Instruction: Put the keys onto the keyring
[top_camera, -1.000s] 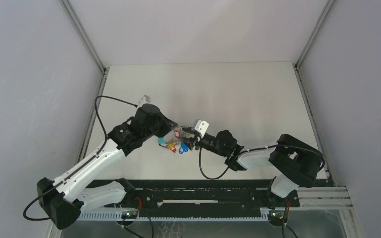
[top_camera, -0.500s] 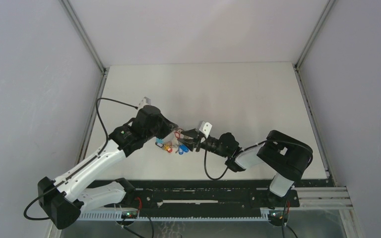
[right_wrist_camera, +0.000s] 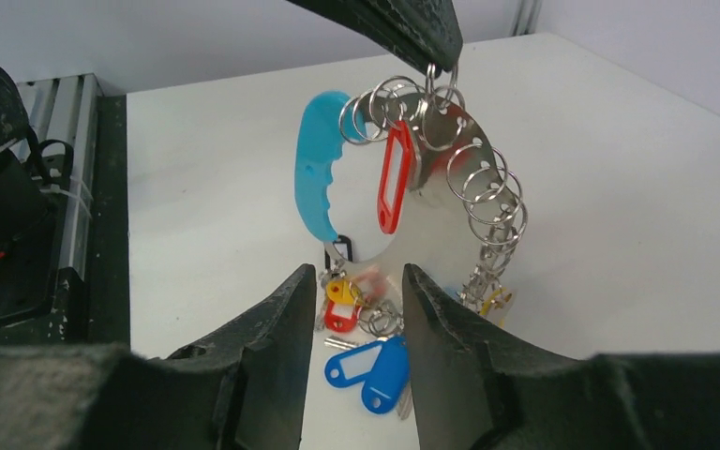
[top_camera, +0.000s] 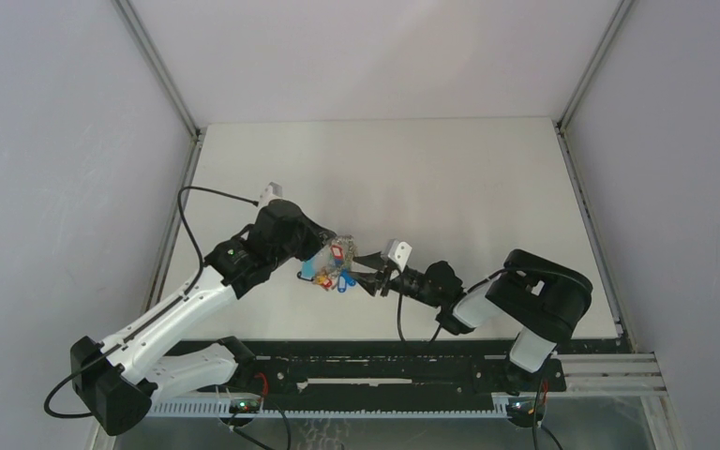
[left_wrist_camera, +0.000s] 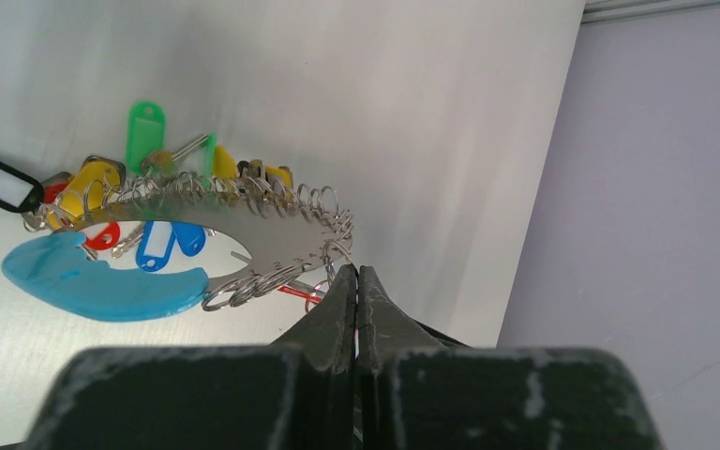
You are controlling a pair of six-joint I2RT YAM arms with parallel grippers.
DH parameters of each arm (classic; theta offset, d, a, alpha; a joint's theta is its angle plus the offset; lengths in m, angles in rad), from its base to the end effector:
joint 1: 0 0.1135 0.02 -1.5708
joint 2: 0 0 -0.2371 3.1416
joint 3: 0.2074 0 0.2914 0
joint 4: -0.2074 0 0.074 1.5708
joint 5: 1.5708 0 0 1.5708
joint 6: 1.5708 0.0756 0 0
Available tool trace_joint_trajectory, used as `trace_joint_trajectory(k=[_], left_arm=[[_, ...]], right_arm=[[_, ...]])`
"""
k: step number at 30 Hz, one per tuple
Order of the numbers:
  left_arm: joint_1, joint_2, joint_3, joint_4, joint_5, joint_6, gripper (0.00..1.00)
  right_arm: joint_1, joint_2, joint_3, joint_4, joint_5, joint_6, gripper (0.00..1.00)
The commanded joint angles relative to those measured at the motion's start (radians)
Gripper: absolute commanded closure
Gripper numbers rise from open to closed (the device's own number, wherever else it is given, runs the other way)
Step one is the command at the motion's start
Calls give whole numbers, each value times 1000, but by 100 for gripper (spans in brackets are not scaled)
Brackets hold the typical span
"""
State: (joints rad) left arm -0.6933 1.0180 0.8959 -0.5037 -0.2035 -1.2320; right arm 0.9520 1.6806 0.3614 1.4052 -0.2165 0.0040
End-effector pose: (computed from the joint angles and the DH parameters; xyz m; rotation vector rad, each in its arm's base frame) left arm 0.2450 -0.1837 0.2534 -0.7320 2.1981 -0.8355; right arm 0.1738 0.2720 0.1006 -0.8694 1.2931 0.9251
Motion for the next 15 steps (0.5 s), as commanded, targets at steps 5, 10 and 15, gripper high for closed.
trace_joint_trajectory(k=[5, 10, 15], left_arm=[[2, -18, -11, 88, 0, -21, 100], [2, -22, -11, 92, 2, -20, 100], [2, -23, -18, 98, 11, -25, 100]], right_arm=[[5, 3, 51, 89, 12, -30, 65], [-3, 32, 93, 90, 5, -28, 67], [-7, 64, 121, 93, 5, -18, 68]])
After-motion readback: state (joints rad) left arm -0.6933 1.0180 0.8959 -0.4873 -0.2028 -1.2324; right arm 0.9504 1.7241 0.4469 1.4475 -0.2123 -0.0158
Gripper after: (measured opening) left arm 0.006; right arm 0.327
